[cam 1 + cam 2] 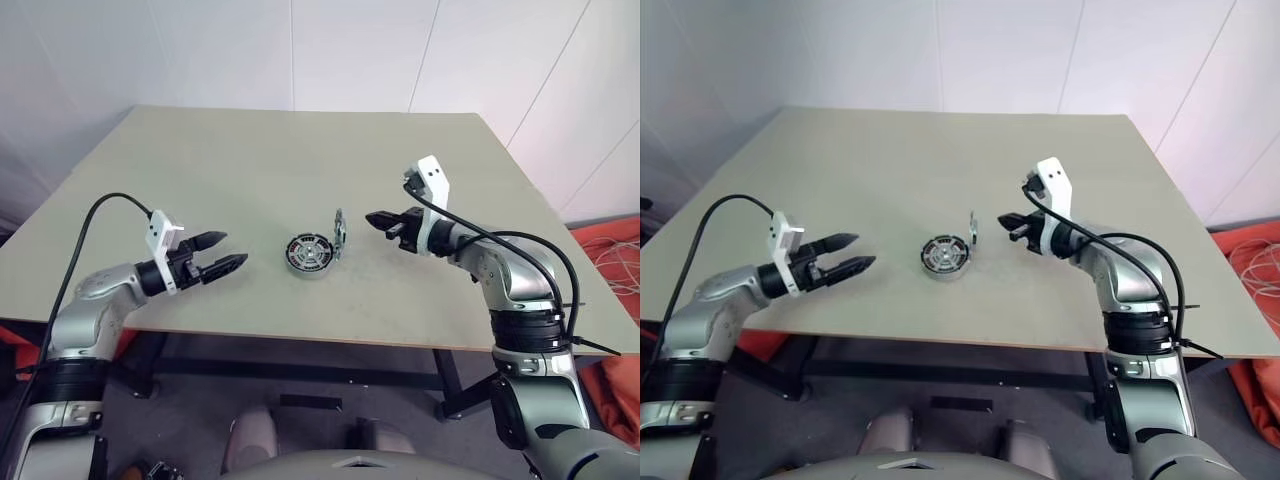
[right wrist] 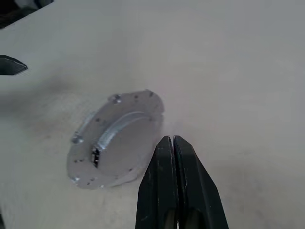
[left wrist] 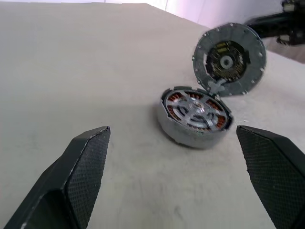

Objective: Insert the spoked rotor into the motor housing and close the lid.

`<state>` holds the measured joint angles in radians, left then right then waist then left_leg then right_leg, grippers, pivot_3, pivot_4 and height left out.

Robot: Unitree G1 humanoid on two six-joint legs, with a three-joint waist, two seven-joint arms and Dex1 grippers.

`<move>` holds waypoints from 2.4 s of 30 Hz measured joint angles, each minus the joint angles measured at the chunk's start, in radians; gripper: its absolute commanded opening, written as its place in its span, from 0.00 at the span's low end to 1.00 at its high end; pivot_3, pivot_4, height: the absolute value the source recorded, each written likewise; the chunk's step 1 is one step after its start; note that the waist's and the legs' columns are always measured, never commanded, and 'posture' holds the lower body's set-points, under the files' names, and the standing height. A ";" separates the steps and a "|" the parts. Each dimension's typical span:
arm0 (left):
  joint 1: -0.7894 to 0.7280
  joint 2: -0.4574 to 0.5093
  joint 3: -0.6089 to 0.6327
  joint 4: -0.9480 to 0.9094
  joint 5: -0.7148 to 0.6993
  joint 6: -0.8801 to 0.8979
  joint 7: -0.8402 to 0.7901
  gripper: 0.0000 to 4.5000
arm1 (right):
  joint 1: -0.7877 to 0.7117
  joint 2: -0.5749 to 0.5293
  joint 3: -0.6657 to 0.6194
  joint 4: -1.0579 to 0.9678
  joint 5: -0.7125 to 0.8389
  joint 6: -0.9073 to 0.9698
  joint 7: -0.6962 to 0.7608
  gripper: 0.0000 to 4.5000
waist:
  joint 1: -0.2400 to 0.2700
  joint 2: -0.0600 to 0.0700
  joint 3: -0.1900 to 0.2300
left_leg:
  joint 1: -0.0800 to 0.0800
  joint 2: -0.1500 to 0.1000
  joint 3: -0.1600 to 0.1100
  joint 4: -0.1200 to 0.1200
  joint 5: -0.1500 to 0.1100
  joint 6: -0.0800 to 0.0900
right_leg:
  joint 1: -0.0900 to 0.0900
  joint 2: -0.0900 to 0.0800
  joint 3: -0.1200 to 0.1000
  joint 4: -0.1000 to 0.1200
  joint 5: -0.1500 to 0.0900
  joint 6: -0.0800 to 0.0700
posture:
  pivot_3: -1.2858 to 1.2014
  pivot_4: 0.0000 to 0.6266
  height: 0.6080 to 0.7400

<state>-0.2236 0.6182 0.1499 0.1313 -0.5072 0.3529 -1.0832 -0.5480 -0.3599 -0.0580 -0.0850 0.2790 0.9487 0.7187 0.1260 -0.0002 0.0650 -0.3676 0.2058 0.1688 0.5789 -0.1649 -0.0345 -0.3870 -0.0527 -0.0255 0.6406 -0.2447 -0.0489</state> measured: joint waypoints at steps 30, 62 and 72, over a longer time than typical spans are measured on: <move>-0.015 0.015 -0.071 0.008 0.040 -0.028 -0.090 1.00 | -0.068 0.119 0.383 0.259 -0.162 -0.306 -0.064 0.01 | -0.005 0.000 0.000 | 0.000 0.000 0.000 -0.001 0.002 -0.003 | 0.000 0.000 0.000 0.000 0.000 0.000 | 0.52 0.00 1.00; -0.001 0.008 -0.069 -0.005 0.036 -0.030 -0.077 1.00 | -0.200 0.067 0.374 0.504 -0.156 -0.500 0.228 0.99 | -0.005 0.000 0.000 | -0.001 0.000 0.000 0.000 0.002 -0.003 | -0.001 0.000 0.000 0.000 0.000 0.000 | 0.52 0.00 1.00; 0.003 0.006 -0.067 -0.015 0.025 -0.031 -0.058 1.00 | -0.211 0.111 0.402 0.601 -0.242 -0.607 0.207 0.95 | -0.005 0.000 0.000 | 0.000 0.000 0.000 0.000 0.000 0.000 | -0.001 0.000 0.000 0.000 0.000 0.000 | 0.52 0.00 1.00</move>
<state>-0.2207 0.6244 0.0826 0.1159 -0.4825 0.3224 -1.1414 -0.7588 -0.2491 0.3444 0.5165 0.0369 0.3422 0.9257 0.1206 -0.0006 0.0649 -0.3680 0.2061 0.1688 0.5786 -0.1649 -0.0347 -0.3875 -0.0526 -0.0255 0.6409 -0.2446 -0.0493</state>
